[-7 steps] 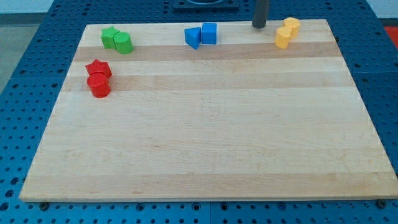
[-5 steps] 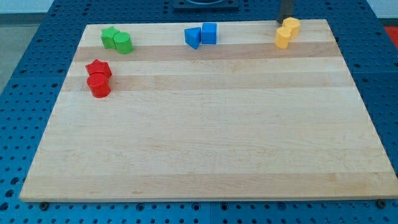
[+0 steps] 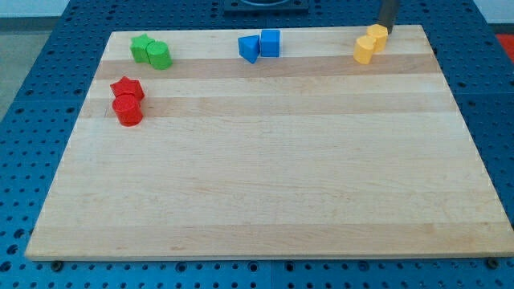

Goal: Slide the yellow hexagon towards the left bottom

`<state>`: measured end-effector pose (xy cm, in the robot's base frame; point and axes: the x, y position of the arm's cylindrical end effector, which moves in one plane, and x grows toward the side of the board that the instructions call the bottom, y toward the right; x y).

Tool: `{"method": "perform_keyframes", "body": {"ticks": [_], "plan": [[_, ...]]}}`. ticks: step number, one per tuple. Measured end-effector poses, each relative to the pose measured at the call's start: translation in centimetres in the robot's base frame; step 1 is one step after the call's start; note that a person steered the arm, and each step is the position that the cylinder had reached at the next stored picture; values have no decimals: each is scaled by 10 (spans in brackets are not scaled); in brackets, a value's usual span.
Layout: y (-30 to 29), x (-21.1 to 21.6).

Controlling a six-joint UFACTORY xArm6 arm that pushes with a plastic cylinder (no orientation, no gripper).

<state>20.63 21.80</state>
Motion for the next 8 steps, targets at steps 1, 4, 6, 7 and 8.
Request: {"method": "perform_keyframes", "body": {"ticks": [1, 4, 6, 7, 8], "plan": [[-1, 1], [-8, 38], [-27, 51], [-31, 51], [-37, 54]]}}
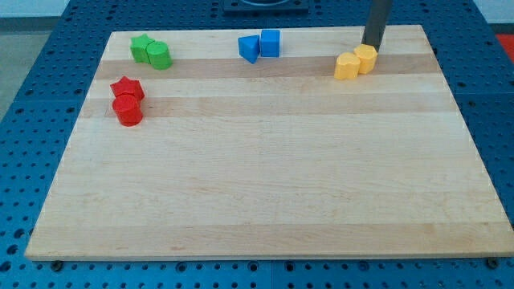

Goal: Slide the yellow hexagon towards the left bottom

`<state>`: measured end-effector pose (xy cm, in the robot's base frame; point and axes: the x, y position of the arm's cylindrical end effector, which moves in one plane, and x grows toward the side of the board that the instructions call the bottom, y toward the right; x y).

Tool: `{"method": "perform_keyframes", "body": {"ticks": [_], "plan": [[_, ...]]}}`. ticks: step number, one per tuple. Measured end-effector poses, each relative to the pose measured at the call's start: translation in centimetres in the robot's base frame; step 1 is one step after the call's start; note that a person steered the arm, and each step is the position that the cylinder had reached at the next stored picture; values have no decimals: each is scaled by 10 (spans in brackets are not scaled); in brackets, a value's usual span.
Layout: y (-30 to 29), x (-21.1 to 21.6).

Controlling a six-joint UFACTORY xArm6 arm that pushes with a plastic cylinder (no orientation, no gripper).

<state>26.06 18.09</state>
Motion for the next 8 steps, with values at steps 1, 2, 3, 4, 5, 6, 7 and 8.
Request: {"method": "perform_keyframes", "body": {"ticks": [1, 2, 3, 4, 5, 6, 7, 8], "plan": [[-1, 14], [-1, 33], [-1, 49], [-1, 63], [-15, 63], [-30, 63], [-43, 68], [-52, 78]]}}
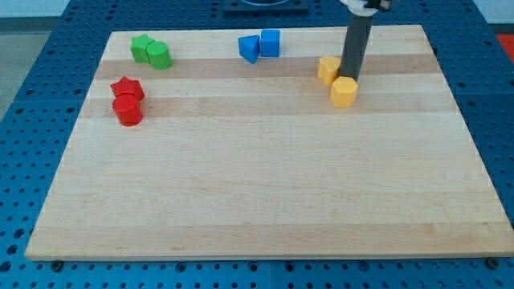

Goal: Slide the yellow hexagon towards the left bottom

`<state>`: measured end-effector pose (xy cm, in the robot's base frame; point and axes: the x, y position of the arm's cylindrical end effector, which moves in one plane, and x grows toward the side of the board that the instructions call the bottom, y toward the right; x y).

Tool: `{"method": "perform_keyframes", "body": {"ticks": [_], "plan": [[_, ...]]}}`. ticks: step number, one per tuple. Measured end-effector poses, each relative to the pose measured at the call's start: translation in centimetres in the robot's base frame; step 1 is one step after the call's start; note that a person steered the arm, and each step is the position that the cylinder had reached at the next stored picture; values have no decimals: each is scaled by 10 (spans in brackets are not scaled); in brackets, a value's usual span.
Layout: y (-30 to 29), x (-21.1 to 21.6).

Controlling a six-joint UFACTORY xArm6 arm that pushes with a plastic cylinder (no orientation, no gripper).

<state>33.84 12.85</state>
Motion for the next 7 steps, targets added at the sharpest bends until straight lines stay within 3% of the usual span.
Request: {"method": "perform_keyframes", "body": {"ticks": [7], "plan": [[-50, 96]]}}
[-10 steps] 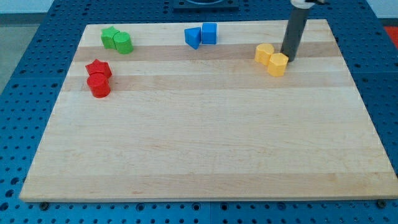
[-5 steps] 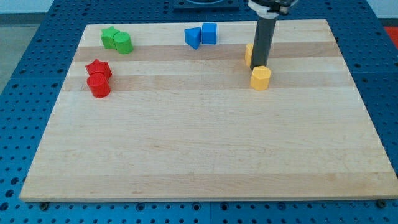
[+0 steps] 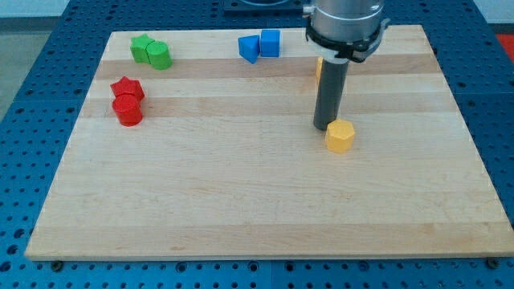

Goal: Slide the yellow hexagon towards the left bottom

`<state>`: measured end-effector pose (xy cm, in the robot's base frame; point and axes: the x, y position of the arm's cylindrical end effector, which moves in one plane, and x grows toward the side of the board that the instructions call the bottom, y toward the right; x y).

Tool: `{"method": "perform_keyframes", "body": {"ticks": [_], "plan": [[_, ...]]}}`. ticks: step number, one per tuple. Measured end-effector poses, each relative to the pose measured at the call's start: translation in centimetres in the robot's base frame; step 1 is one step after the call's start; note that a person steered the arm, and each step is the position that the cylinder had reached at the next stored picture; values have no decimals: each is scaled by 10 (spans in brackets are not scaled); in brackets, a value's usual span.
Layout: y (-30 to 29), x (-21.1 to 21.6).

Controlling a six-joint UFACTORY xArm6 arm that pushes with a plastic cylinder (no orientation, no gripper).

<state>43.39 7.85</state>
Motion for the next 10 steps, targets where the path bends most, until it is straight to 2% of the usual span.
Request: {"method": "perform_keyframes", "body": {"ticks": [1, 3, 6, 10], "plan": [[-5, 16], [1, 17], [48, 38], [78, 43]]}}
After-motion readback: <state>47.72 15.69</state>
